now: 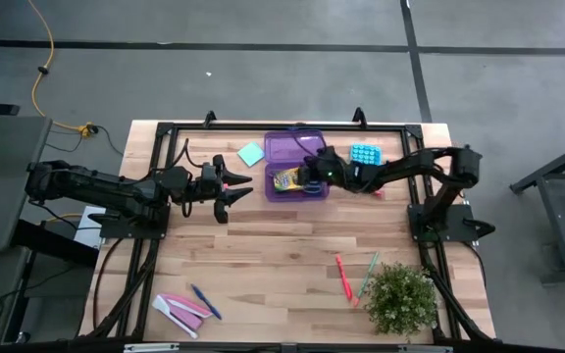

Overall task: Pack school essentials
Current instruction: Put the yellow crayon box into the violet supply box

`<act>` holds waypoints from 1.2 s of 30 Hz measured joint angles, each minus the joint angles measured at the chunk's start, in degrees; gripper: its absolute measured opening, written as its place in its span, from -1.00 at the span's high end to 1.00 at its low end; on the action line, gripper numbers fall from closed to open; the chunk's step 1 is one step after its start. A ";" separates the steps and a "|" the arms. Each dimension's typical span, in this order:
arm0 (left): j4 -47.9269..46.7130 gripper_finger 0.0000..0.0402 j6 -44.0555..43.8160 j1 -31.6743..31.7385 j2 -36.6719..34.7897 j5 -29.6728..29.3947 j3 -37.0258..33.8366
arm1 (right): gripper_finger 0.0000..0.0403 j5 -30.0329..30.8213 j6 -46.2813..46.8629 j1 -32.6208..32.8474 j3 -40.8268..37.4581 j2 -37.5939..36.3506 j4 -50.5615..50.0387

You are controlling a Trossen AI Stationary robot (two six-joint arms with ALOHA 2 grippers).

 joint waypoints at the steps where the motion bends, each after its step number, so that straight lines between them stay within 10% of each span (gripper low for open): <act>1: -0.02 0.34 0.00 -0.01 0.00 0.00 0.00 | 0.51 -0.35 -2.94 0.00 -0.02 -1.54 -0.17; 8: 0.10 0.34 0.39 0.00 0.02 -0.07 0.00 | 0.86 -15.41 -8.42 1.09 3.31 -6.61 -14.34; 20: 0.33 0.34 0.00 0.00 0.04 -0.70 0.02 | 0.99 -14.45 -13.33 3.60 20.78 5.38 -39.91; 36: -0.22 0.34 0.00 0.00 0.03 -0.90 0.02 | 1.00 -18.92 -11.29 3.52 21.49 10.02 -38.81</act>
